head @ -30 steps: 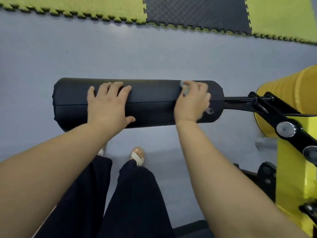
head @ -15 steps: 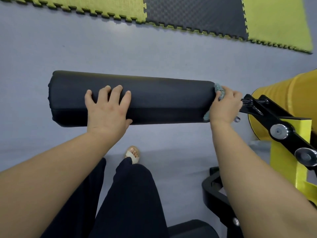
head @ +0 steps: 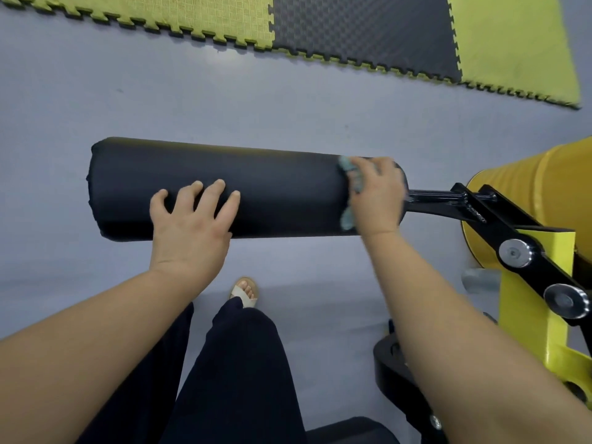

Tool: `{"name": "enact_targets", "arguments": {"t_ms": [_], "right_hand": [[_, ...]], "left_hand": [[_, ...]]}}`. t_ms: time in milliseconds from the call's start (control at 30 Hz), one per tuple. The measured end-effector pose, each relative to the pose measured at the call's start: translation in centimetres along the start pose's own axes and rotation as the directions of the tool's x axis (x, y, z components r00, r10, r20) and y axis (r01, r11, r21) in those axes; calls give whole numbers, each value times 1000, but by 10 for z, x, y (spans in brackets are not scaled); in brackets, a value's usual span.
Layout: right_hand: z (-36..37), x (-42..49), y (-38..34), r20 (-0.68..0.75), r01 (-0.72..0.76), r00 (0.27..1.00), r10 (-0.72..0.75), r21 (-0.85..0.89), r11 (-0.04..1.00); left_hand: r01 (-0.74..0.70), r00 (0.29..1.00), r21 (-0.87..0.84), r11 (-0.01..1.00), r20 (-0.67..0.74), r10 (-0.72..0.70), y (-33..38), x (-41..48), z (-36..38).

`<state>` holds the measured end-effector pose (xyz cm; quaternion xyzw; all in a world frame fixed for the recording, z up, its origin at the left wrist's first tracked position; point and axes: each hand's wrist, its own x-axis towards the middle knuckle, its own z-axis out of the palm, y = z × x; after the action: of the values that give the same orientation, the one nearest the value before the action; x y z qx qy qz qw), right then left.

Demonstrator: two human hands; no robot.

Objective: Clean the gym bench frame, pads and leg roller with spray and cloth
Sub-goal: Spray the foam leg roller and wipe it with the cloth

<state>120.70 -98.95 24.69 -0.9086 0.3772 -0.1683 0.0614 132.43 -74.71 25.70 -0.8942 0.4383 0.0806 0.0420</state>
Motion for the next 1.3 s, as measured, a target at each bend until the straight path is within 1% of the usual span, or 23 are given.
{"name": "enact_targets", "arguments": {"t_ms": [33, 100, 167, 200, 267, 333, 400, 433, 500, 567, 633, 700, 733, 800, 867, 900, 967, 1033, 1067, 1133, 1200, 1233, 1300], "right_hand": [[-6, 2, 21, 1, -160, 987, 160, -16, 987], [-13, 5, 40, -9, -467, 884, 467, -24, 884], [-9, 4, 25, -55, -615, 788, 614, -26, 788], [-5, 3, 6, -61, -621, 783, 619, -20, 784], [11, -3, -41, -15, -528, 849, 528, 5, 849], [24, -13, -95, -8, -333, 942, 335, 68, 940], [31, -24, -133, 16, -126, 992, 125, 127, 984], [29, -28, -140, 54, -16, 998, 7, 160, 987], [20, -29, -127, 106, 222, 963, -246, 195, 955], [12, -20, -89, 115, 327, 932, -344, 147, 934], [7, -7, -44, 78, 189, 978, -193, 53, 981], [2, 4, -4, 64, -83, 994, 84, -17, 996], [-2, 8, 9, 60, -232, 970, 234, -36, 972], [-7, 13, 19, 29, -490, 870, 492, -72, 869], [-4, 18, 2, -9, -622, 781, 624, -92, 777], [-1, 18, -16, -8, -632, 772, 635, -109, 767], [11, 14, -64, 77, -490, 862, 502, -136, 861], [24, 1, -114, 192, -236, 951, 241, -52, 970], [28, -8, -133, 202, -100, 975, 95, 14, 995], [26, -17, -144, 194, 137, 967, -163, 137, 981], [21, -13, -114, 174, 317, 924, -340, 144, 937], [17, -9, -92, 190, 327, 919, -346, 124, 937], [8, 2, -42, 195, 150, 968, -158, 56, 987]], "left_hand": [[-14, 1000, -11, 1000, -27, 14, 0, -2, 3], [-50, 988, -58, 997, -148, 41, -3, -5, 10], [-76, 968, -90, 993, -245, 52, -6, -7, 13], [-86, 962, -110, 990, -269, 54, -7, -7, 11], [-94, 958, -155, 983, -284, 47, -9, 0, 3], [-76, 969, -193, 978, -246, 27, -12, 10, -6], [-28, 984, -201, 979, -180, -9, -19, 21, -12], [0, 990, -189, 982, -142, -27, -23, 25, -14], [31, 997, -162, 986, -70, -43, -32, 30, -17], [23, 999, -152, 988, -28, -28, -38, 30, -18], [20, 999, -156, 988, -28, -25, -39, 29, -19], [42, 999, -144, 989, 4, -42, -33, 28, -21], [53, 998, -127, 991, 30, -49, -29, 27, -22], [62, 996, -78, 995, 71, -56, -20, 27, -24], [59, 994, -45, 997, 100, -55, -16, 27, -26], [57, 993, -42, 997, 105, -52, -15, 27, -27], [51, 994, -53, 997, 103, -45, -16, 26, -27], [37, 995, -60, 998, 94, -31, -19, 24, -26], [29, 996, -62, 998, 90, -23, -21, 21, -25], [15, 998, -72, 997, 64, -10, -24, 18, -22], [0, 999, -72, 997, 50, 3, -26, 13, -18], [-5, 999, -66, 998, 43, 8, -27, 11, -15], [-5, 1000, -59, 998, 25, 7, -28, 8, -10]]}}
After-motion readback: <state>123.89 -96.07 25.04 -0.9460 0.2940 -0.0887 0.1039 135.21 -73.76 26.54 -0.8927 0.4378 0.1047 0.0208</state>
